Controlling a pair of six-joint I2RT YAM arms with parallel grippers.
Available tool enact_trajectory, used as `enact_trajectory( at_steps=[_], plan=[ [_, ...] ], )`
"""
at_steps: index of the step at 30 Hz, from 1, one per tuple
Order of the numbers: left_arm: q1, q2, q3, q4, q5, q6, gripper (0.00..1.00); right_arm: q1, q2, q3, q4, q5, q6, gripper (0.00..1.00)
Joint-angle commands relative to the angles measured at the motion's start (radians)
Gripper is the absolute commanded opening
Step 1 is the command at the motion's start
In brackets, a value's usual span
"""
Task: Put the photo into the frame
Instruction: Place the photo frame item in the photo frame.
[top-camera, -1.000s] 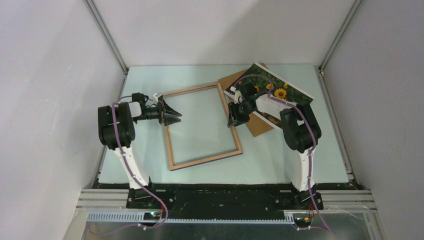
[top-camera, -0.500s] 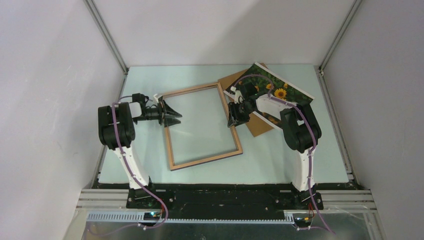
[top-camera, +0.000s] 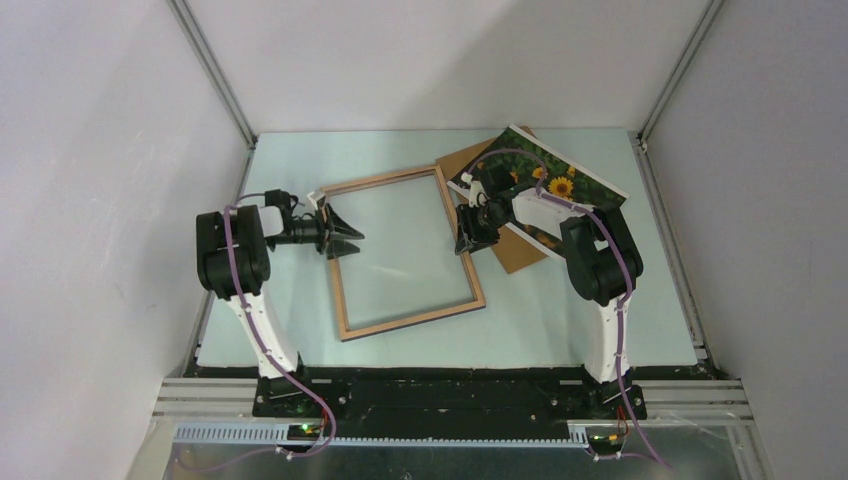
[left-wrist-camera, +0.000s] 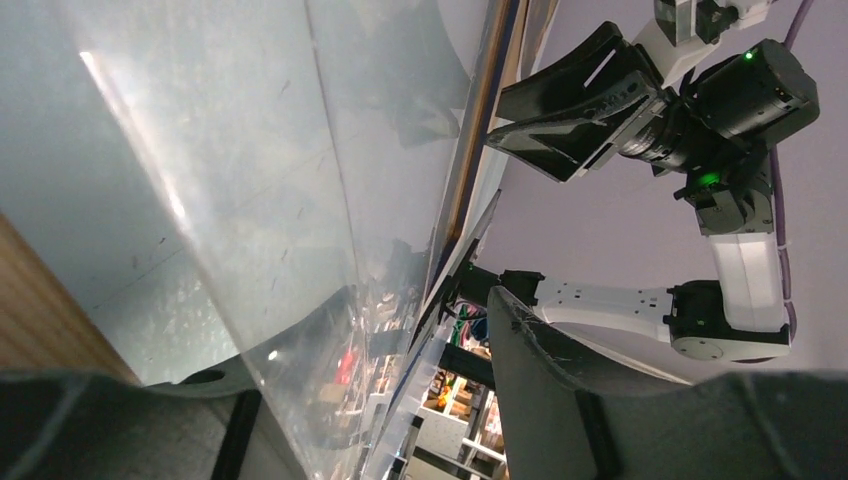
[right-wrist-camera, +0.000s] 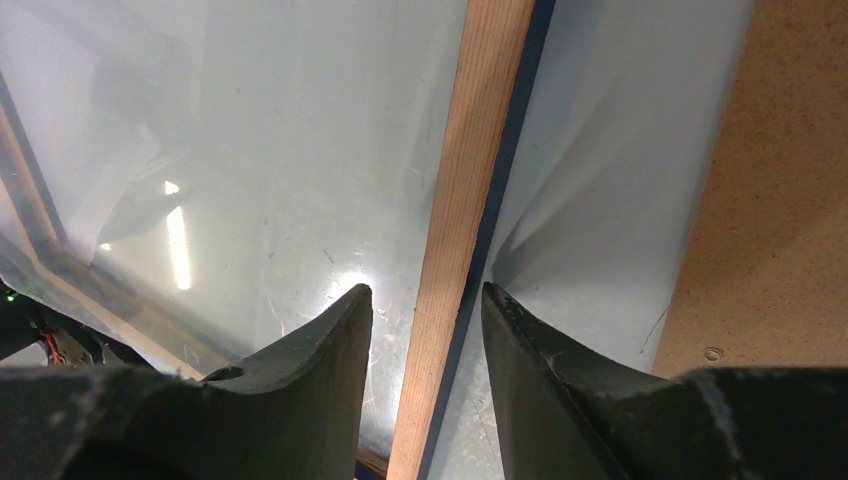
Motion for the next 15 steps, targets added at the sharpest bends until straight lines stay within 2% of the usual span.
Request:
enact_trajectory(
  at_steps=[1, 15],
  plan=[
    [0.010, -0.054, -0.004, -0.031, -0.022, 0.046, 0.55, -0.002, -0.041, 0.002, 0.009, -0.016, 0.002, 0.49],
    [0.027, -0.059, 0.023, -0.113, -0.067, 0.111, 0.56, -0.002, -0.042, -0.003, 0.013, -0.019, 0.002, 0.49]
  ],
)
